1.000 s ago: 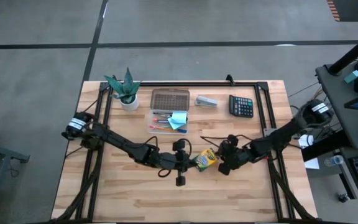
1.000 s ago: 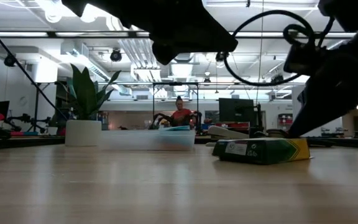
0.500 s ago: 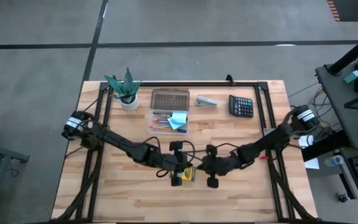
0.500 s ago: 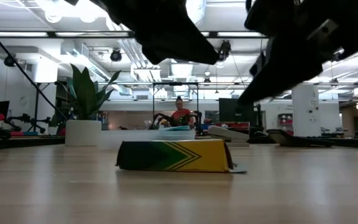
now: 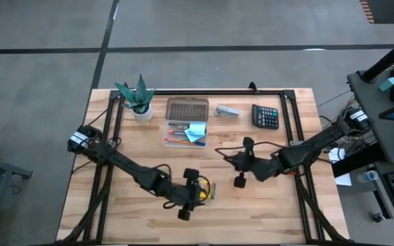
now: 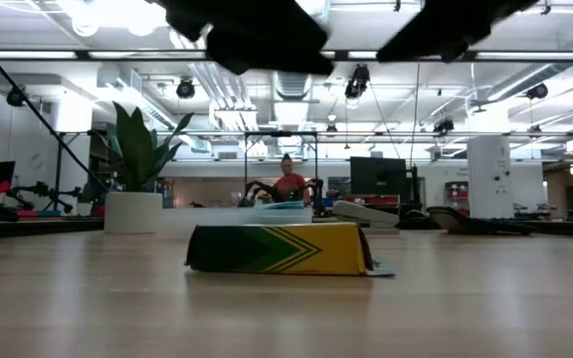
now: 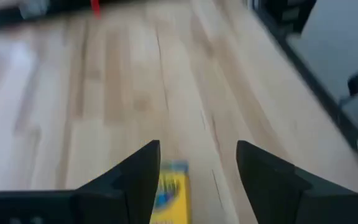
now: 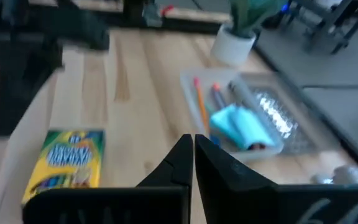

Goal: Pack school essentials
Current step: Put the yellow crayon box into the supply box

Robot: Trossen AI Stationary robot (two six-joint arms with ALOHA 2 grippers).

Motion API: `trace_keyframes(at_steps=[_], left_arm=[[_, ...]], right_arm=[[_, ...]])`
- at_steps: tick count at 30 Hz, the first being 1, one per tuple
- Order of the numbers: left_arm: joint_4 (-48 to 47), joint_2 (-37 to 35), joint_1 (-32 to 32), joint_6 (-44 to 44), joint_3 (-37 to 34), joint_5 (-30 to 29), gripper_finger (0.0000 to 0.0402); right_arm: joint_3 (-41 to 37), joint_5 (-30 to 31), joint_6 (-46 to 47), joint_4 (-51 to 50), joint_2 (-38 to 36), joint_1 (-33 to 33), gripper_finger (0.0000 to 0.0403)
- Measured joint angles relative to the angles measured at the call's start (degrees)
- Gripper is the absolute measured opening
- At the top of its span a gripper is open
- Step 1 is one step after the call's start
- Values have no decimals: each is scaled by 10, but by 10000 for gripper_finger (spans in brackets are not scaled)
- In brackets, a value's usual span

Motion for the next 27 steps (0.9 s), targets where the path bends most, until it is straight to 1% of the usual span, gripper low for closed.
trace_keyframes(at_steps=[3,5,11,14,18,22,27], left_arm=[[62,14,1,10,-6,-5,195],[63,30,1,13,-6,-7,190],[63,106,3,29,27,-8,183],[56,124,5,34,28,-11,183],[60,129,6,27,27,-26,182],[56,129,7,24,13,-64,182],[48,129,7,24,8,-61,182]], right_arm=[[0,2,-24,15,-22,-5,9],[0,2,-34,26,-31,-6,9],[-1,2,-63,40,-31,-11,9],[-1,2,-65,40,-28,-16,9],[-2,2,-64,40,-26,-19,9],[-3,1,-64,39,-24,-19,9],[-3,1,-64,39,-24,-19,9]])
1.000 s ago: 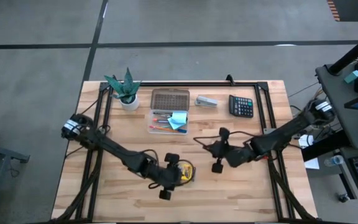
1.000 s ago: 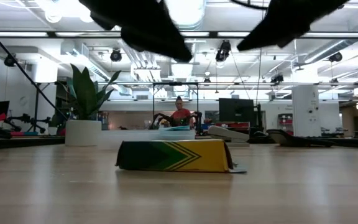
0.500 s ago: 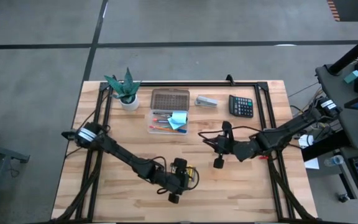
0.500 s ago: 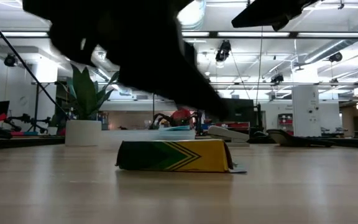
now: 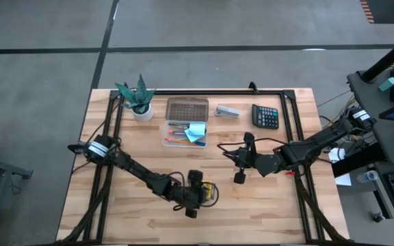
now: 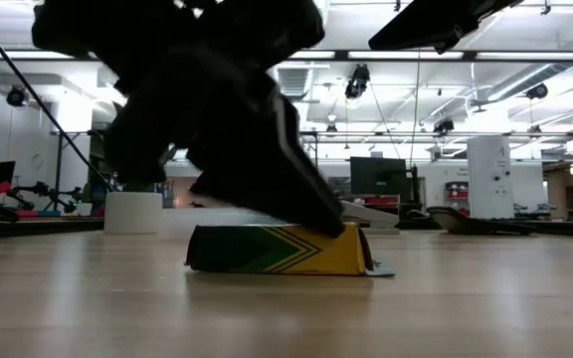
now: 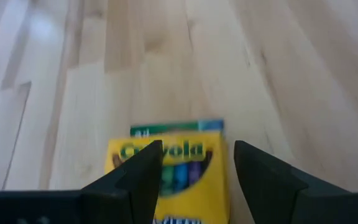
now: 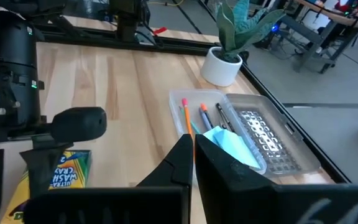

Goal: Pack school essentials
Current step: Put the yellow crayon box into the supply box

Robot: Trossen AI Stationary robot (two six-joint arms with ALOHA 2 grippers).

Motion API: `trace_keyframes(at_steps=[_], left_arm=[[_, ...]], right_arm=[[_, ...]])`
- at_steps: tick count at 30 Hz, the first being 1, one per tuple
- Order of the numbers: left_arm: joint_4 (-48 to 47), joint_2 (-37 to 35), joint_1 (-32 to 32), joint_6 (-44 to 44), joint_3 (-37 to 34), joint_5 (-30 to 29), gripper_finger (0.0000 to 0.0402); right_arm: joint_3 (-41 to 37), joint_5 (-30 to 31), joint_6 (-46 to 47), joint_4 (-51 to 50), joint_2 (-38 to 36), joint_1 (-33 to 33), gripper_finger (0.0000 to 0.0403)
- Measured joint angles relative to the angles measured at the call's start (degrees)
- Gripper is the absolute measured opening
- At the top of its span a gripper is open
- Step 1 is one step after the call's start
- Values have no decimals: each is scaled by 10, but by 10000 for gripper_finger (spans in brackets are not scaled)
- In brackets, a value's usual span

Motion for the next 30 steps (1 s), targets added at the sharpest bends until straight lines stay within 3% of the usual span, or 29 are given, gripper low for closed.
trace_keyframes(at_steps=[9,21,30], left_arm=[[-14,12,0,-1,-4,-5,142],[-16,12,-1,-1,-4,-6,10],[-20,5,-1,2,-2,-5,1]], right_arm=[[0,0,0,-2,0,-2,9],[-2,0,0,-5,0,-2,9],[-3,0,0,-7,0,-2,9]])
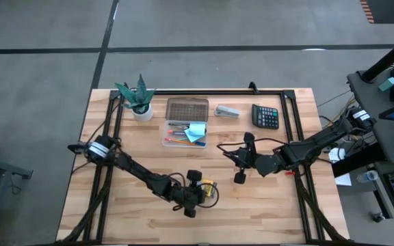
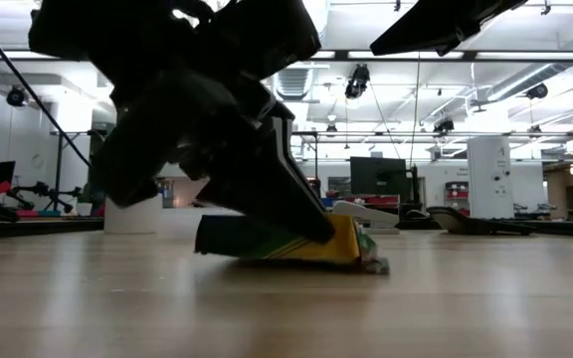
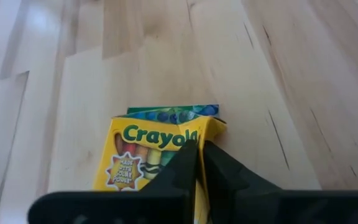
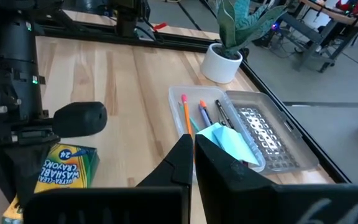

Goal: Pack school essentials
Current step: Put the yellow crayon box into the supply box

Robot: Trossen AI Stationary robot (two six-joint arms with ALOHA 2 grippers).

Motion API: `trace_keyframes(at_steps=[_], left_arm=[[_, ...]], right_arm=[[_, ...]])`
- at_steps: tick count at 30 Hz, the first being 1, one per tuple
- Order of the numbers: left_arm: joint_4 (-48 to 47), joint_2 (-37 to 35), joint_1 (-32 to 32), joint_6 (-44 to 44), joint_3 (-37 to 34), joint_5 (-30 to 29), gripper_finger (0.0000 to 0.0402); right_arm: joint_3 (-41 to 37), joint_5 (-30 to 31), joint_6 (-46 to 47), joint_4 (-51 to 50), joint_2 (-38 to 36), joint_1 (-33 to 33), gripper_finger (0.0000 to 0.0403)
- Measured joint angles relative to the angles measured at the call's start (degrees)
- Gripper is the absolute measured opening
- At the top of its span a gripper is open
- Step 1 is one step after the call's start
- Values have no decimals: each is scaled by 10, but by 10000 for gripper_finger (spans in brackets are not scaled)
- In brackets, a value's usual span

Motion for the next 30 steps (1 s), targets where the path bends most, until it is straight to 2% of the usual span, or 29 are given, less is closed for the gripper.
trace_keyframes(at_steps=[6,13,17,24,30], left_arm=[[-45,-43,0,25,0,-29,0],[-171,-117,6,49,-3,-125,0],[-222,-147,26,90,-5,-167,0],[-258,-189,122,149,-15,-179,0],[-252,-203,217,99,-69,-139,0]], right_arm=[[0,0,1,-35,-1,0,9],[0,1,32,-86,-26,0,9],[0,0,41,-92,-35,0,9],[-1,0,41,-101,-31,0,9],[-1,0,42,-103,-30,0,9]])
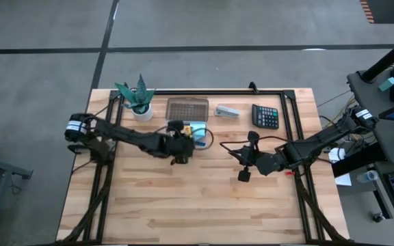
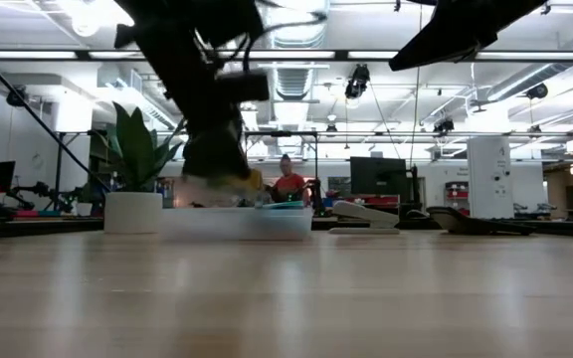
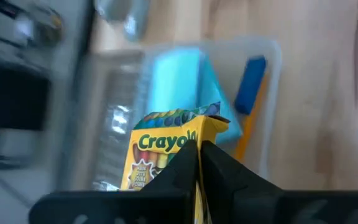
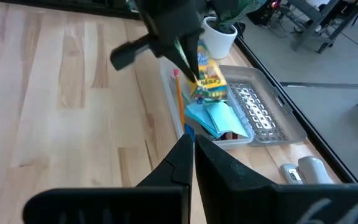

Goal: Pack school essentials
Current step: Put the yellow crayon box into the supply box

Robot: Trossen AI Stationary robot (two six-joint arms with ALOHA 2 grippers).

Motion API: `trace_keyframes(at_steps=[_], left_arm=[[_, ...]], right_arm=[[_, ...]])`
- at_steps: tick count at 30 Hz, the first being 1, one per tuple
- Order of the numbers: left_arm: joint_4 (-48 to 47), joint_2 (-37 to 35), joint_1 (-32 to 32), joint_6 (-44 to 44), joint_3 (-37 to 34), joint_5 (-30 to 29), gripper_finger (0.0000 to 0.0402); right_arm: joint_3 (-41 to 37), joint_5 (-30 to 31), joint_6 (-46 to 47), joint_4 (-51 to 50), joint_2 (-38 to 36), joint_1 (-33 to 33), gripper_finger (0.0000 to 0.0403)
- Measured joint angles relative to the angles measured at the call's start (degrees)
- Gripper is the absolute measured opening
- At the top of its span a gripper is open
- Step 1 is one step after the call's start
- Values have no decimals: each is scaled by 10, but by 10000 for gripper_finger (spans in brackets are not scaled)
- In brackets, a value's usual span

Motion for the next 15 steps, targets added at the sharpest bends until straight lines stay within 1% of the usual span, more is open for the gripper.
trace_keyframes(at_steps=[2,3,11,13,15], left_arm=[[7,0,18,-19,-11,44,0],[14,0,25,-26,-14,56,0],[17,2,50,-24,-19,41,1],[17,2,51,-3,-20,41,10],[18,2,53,25,-20,41,28]], right_arm=[[0,0,0,0,0,0,9],[0,0,-1,-1,1,0,9],[0,0,-4,0,1,0,9],[0,0,-4,0,1,0,9],[0,0,-5,0,1,0,9]])
